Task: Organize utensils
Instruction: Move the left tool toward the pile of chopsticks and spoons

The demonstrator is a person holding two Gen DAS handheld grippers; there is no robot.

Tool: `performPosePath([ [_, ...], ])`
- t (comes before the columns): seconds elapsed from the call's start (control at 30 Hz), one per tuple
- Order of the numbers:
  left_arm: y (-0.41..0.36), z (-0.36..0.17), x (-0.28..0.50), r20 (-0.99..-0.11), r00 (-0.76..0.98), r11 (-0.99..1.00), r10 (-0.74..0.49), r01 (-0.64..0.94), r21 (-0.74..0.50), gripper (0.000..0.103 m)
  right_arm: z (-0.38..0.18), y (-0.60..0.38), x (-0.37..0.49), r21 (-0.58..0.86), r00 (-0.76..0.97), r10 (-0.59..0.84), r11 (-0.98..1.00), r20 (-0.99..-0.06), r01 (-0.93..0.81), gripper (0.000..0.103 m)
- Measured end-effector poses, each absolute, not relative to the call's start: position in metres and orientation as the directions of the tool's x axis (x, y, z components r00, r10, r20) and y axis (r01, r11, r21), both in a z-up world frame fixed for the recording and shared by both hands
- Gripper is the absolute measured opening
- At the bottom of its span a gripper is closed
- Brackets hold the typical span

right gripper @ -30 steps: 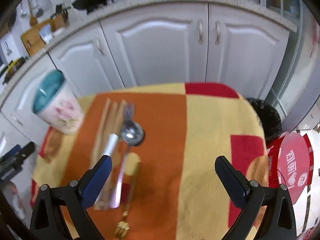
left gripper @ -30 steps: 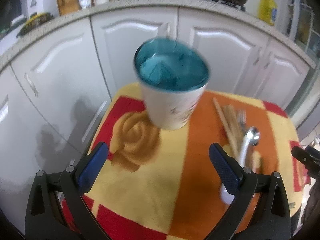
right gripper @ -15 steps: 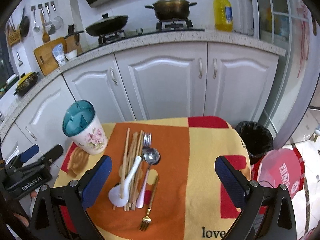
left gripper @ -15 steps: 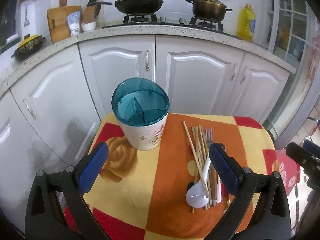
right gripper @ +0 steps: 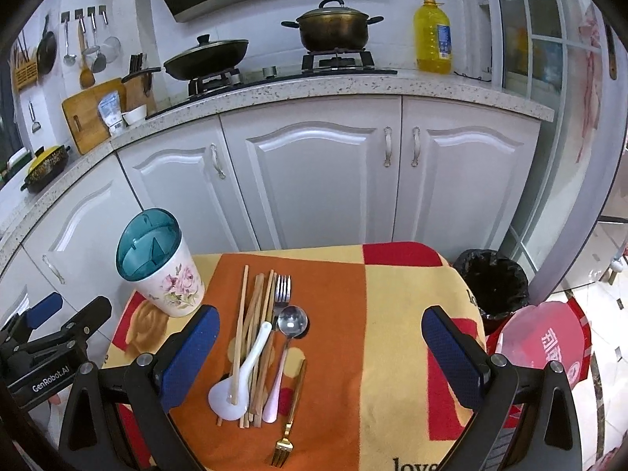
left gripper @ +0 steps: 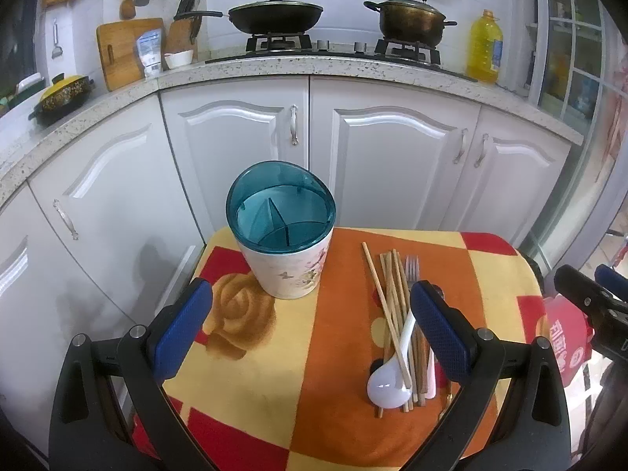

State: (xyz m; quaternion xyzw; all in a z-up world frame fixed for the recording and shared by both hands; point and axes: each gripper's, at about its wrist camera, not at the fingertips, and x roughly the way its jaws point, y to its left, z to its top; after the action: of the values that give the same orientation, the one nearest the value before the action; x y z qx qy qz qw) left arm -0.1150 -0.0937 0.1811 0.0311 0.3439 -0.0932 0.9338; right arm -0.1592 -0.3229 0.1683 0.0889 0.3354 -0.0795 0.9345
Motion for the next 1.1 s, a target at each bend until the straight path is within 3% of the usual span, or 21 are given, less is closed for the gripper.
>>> performPosePath([
  [1.1,-0.105,0.165,-0.093,-0.676,0.709,0.974,-0.2,0.22,-0.057,0.101,0.154,-0.323,-0.13,0.058,0.73,-0.116,0.976,-0.673,0.209,0.103],
])
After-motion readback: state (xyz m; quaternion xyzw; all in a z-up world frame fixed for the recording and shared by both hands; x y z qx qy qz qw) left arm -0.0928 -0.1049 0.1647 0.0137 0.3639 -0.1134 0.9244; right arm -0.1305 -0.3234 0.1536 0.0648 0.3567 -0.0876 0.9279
